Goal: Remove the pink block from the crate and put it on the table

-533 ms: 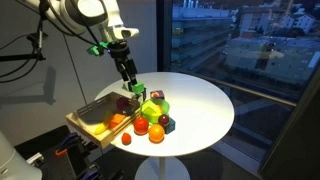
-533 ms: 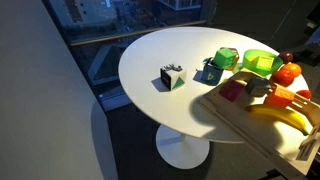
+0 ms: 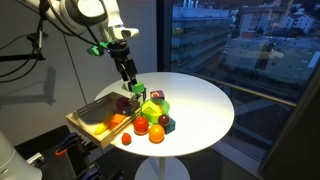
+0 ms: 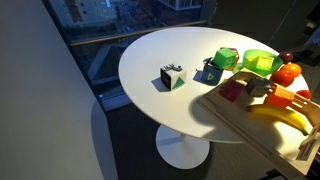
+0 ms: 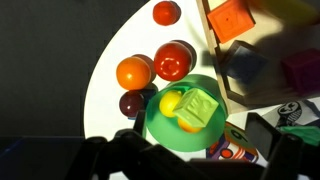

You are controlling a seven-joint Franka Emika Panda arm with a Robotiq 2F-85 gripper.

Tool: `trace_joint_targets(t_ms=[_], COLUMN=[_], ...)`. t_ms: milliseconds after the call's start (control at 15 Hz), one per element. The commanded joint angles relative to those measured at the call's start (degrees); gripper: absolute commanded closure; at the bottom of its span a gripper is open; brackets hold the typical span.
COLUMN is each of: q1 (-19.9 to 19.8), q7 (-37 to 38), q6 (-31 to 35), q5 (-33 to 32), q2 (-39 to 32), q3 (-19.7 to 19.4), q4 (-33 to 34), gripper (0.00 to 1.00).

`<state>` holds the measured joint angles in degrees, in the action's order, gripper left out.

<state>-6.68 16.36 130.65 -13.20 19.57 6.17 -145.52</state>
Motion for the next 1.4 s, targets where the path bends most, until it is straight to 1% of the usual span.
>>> trace_joint_targets(t_ms=[0, 267, 533, 867, 1333], q1=[1.81, 3.90, 6.12, 7.93, 10.60], q7=[-0.30, -1.04, -1.42, -0.59, -7.06], q6=[0.21, 0.61, 2.50, 6.87, 5.14], q5=[0.97, 3.22, 7.29, 10.05, 15.95], q2=[-1.07, -3.01, -6.07, -9.65, -11.73], q3=[-0.83, -0.89, -0.87, -0.36, -0.66], q4=[0.79, 1.94, 3.30, 4.44, 5.99], gripper=[0.00, 0.00, 0.00, 0.00, 0.00])
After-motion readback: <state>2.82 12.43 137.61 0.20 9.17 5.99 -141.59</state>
